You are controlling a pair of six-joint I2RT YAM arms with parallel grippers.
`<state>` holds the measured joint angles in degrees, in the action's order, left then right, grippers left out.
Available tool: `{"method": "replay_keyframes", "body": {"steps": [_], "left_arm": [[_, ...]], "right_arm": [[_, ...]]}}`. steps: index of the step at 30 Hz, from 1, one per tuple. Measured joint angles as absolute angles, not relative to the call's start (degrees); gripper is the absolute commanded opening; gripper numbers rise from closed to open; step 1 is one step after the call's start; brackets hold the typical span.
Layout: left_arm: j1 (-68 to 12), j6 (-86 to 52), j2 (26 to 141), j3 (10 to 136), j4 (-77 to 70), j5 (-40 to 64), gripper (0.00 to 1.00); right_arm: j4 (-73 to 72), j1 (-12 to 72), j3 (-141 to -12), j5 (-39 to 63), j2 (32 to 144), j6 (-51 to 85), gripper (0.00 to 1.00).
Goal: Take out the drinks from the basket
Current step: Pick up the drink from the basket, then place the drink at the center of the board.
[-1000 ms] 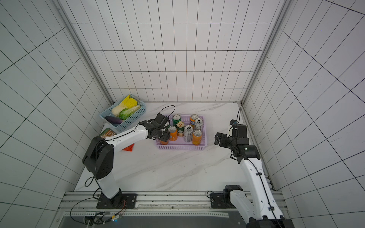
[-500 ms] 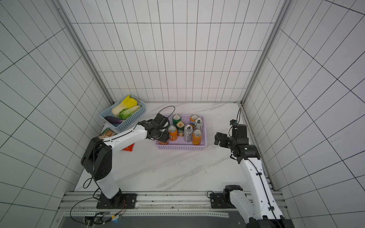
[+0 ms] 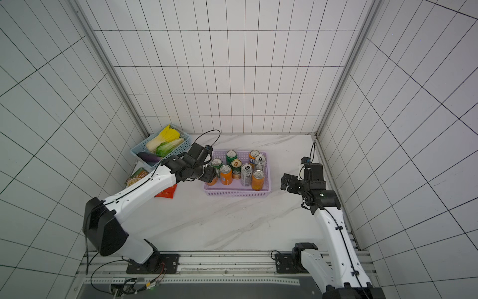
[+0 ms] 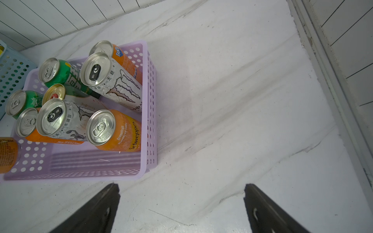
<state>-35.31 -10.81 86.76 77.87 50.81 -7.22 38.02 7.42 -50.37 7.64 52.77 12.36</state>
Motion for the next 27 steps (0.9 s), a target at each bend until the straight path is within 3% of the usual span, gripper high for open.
{"method": "replay_keyframes", "body": {"steps": [13,27], "left_arm": [[-35.31,-13.56,70.0,70.54,56.42,-13.52,0.41],[-35.31,-21.12,63.2,56.77,57.95,-14.2,0.41]], "right_arm": [[38.02,7.42,-50.37,7.64,52.77,12.4,0.99],[38.0,7.42,-50.37,7.64,53.36,12.38,0.99]]}}
